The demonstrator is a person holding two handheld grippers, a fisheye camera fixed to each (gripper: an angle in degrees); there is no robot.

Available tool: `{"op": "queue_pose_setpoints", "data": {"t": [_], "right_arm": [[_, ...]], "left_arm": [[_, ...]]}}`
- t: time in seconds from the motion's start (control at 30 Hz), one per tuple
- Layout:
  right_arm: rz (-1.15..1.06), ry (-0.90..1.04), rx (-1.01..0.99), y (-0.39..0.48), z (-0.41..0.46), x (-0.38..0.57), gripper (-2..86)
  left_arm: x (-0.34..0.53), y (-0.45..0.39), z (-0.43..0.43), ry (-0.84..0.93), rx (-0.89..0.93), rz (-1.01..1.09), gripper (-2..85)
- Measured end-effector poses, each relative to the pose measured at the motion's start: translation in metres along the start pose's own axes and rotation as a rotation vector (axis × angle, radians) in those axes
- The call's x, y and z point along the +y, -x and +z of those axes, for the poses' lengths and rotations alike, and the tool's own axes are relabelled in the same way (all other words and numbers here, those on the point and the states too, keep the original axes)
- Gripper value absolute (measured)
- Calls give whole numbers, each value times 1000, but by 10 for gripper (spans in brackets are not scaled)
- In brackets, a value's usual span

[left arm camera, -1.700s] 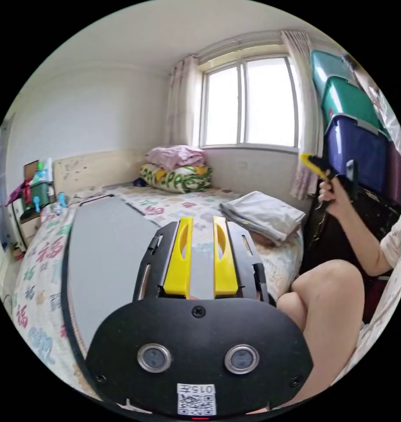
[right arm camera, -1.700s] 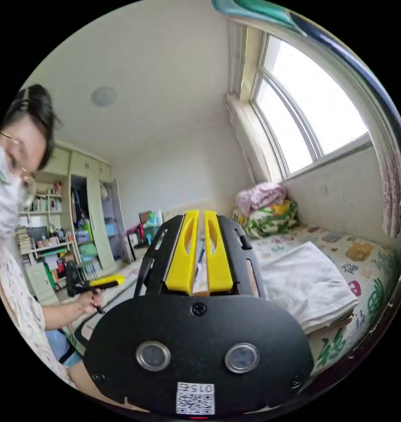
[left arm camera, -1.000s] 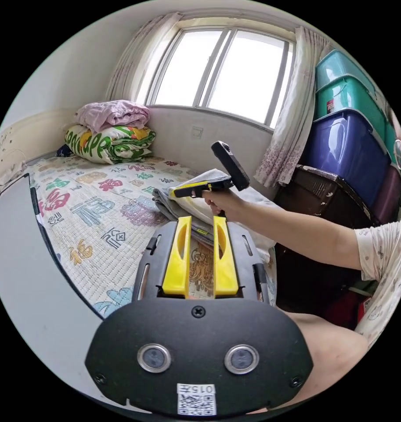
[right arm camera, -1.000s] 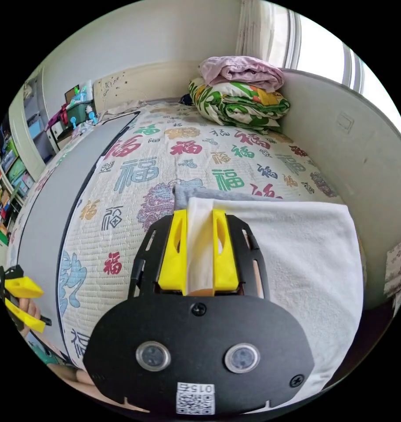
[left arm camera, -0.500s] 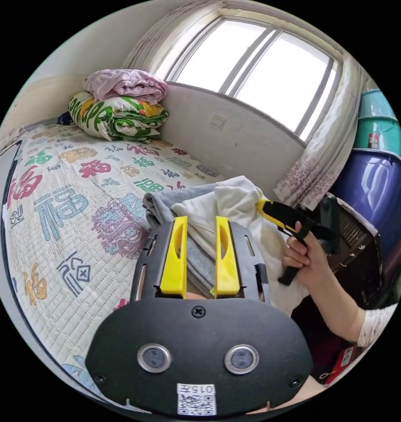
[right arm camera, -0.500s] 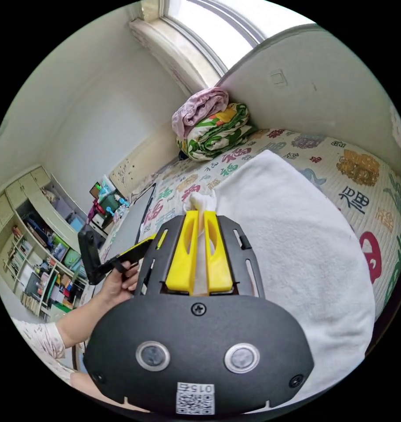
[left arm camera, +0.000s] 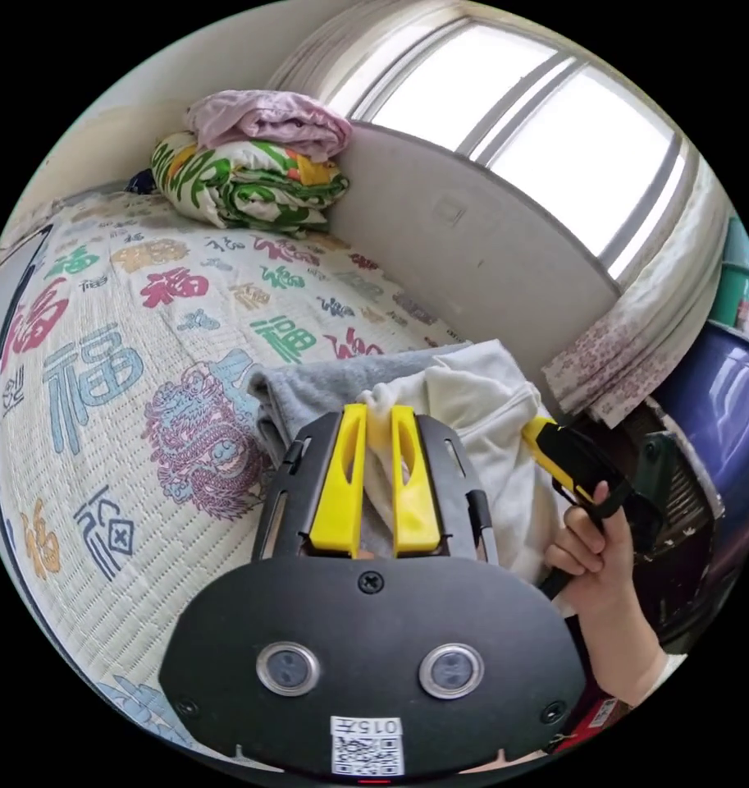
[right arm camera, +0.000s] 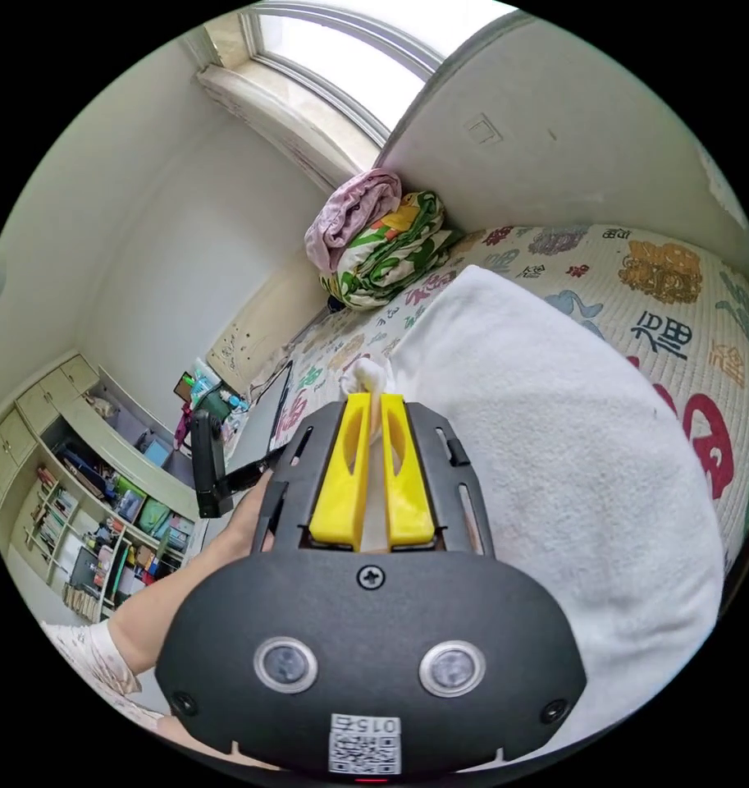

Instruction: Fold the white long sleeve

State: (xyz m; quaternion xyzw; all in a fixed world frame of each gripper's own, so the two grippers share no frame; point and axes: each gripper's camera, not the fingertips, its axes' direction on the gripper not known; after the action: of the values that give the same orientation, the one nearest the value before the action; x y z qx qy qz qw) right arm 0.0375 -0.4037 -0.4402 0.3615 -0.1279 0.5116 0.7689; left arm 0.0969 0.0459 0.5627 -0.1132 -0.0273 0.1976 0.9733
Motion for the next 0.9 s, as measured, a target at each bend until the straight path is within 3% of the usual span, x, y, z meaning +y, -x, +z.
{"op": "queue_pose_setpoints", "data": {"t": [0.23, 0.4, 0.53, 0.6, 0.77, 0.9], "right_arm": [[-254, -251, -8, 121, -184, 22, 7], [-277, -385, -53, 162, -314, 47, 6], [-270, -344, -156, 164, -333, 78, 6], [-246, -305, -312, 158, -333, 107, 6], [-284, -223, -531, 172, -319, 164, 6], [-356, -130, -612, 197, -285, 188, 6]], "left_arm": [[14, -62, -198, -328, 56, 106, 14], [60, -89, -431, -595, -56, 249, 11], [108, -103, -575, -684, -201, 331, 12], [148, -112, -657, -723, -267, 368, 13], [225, -139, -774, -752, -407, 389, 18], [266, -136, -837, -767, -503, 272, 22]]}}
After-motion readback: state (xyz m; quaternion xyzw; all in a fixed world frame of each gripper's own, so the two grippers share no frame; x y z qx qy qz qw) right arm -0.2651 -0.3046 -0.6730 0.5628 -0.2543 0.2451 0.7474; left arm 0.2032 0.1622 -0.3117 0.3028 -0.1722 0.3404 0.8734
